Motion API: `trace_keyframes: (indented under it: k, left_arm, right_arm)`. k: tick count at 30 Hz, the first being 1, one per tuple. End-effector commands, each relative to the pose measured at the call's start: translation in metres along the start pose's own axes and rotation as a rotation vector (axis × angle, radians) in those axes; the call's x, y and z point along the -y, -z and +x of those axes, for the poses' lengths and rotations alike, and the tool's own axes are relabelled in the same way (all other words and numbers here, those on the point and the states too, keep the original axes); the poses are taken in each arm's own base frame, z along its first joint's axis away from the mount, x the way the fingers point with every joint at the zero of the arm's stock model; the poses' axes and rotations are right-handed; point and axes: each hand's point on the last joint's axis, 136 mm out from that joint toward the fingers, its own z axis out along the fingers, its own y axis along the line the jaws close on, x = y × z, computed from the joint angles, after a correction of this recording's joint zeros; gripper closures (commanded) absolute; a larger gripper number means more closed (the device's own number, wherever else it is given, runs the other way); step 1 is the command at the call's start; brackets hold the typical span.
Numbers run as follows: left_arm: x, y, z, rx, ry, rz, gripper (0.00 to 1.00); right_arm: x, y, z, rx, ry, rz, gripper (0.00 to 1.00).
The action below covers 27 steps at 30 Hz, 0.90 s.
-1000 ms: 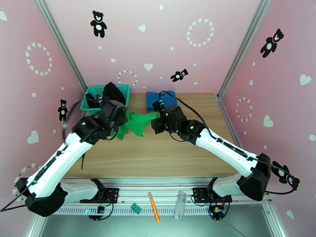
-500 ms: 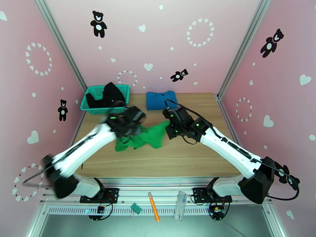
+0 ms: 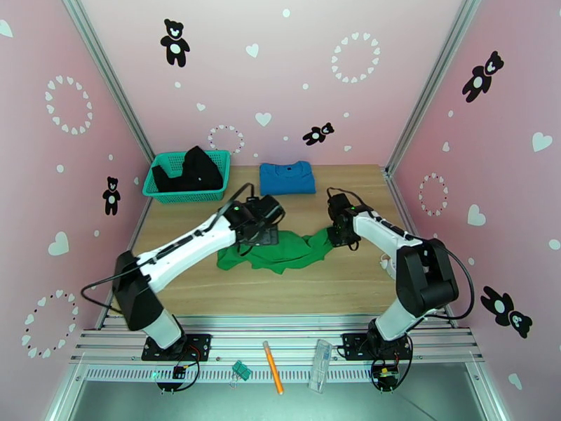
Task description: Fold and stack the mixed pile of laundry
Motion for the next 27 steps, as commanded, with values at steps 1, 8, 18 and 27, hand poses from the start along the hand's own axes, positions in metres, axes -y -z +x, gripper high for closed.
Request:
trace_keyframes:
  k: [1, 8, 18, 27]
  left_arm:
    - [-0.054, -0.011, 0.022, -0.052, 0.052, -0.106, 0.10]
    - [-0.033, -0.037, 0.071, -0.193, 0.096, 0.066, 0.43]
    - [-0.045, -0.060, 0.069, -0.157, 0.135, -0.028, 0.48]
    - [-0.094, -0.076, 0.071, -0.173, 0.277, -0.027, 0.22]
  right_arm:
    - [-0.011, 0.022, -0.021, 0.091, -0.001, -0.077, 0.50]
    - [-0.040, 0.054, 0.001, 0.171, -0.015, -0.219, 0.38]
    - [-0.160, 0.069, 0.067, 0.180, 0.135, -0.382, 0.46]
    - [-0.199, 0.028, 0.077, 0.098, 0.205, -0.222, 0.49]
